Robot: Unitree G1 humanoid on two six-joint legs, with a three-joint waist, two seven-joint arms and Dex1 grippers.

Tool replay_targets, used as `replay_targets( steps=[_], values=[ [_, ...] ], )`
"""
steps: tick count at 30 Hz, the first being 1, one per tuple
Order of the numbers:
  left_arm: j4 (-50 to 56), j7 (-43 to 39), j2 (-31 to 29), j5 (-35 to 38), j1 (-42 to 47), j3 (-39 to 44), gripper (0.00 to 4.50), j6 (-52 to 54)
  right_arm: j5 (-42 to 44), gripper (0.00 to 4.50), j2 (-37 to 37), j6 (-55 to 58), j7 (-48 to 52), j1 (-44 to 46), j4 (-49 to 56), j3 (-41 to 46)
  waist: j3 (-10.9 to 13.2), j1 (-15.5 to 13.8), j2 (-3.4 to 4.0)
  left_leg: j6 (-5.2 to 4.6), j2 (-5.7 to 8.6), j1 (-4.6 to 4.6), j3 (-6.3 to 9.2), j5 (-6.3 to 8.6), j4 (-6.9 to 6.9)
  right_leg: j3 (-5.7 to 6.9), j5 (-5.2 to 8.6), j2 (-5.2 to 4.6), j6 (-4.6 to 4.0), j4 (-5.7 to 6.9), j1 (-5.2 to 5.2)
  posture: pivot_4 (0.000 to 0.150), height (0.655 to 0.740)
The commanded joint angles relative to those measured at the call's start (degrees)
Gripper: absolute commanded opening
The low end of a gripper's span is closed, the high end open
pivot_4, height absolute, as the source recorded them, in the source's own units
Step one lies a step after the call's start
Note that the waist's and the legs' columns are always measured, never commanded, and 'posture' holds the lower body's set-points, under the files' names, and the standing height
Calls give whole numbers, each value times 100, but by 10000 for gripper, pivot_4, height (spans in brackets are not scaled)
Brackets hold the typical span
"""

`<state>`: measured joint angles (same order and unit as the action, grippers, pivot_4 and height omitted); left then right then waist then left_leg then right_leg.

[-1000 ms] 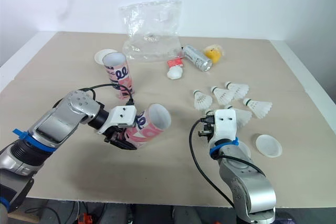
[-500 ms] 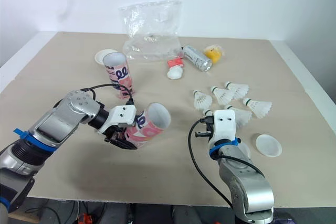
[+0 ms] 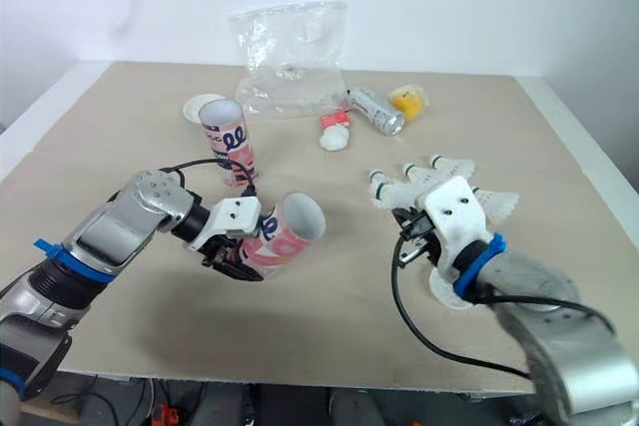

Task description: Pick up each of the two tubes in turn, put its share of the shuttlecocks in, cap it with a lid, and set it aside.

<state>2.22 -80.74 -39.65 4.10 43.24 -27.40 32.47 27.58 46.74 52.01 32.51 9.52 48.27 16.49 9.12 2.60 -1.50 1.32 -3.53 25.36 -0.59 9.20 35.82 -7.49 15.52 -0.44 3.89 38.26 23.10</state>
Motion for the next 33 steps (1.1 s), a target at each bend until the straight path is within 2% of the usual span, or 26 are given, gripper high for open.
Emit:
replay_targets(
  steps=[1,8,23,26,31,33],
  values=[
    [-188,39,15,-147,111,-79,28985,-77,102,194,458,-1142,1098,341,-266,28,-1,2,-4,-2,0,-3,3,-1,-2,3,0,1,0,-1,-4,1500,7400],
    [-361,59,109,-129,180,-28,28985,-80,-372,194,1127,-2770,2482,1214,-1204,-829,0,-3,-2,-2,1,-2,-2,-1,2,0,0,-1,0,-2,-3,1500,7400],
    [-315,389,325,-159,239,26,28985,248,-1287,194,824,-3980,3210,2444,-2143,-2246,0,-28,-2,0,1,2,-2,-3,9,1,-4,-2,0,-1,1,1500,7400],
    [-308,448,329,-166,257,48,28985,308,-1273,9044,762,-4041,3304,2524,-2130,-2307,0,-31,-1,0,1,3,-1,-3,9,1,-5,-2,0,-1,1,1500,7400],
    [-307,447,267,-158,254,53,28985,311,-769,29946,570,-3688,3221,2553,-2029,-2017,0,-30,-2,0,0,3,-1,-3,8,2,-6,-1,-3,0,1,1500,7400],
    [-302,444,247,-160,250,47,28985,308,-177,38776,371,-2988,2848,2435,-1998,-1619,0,-30,-2,0,-1,3,-1,-4,8,2,-8,-1,-4,1,1,1500,7400]
  ],
)
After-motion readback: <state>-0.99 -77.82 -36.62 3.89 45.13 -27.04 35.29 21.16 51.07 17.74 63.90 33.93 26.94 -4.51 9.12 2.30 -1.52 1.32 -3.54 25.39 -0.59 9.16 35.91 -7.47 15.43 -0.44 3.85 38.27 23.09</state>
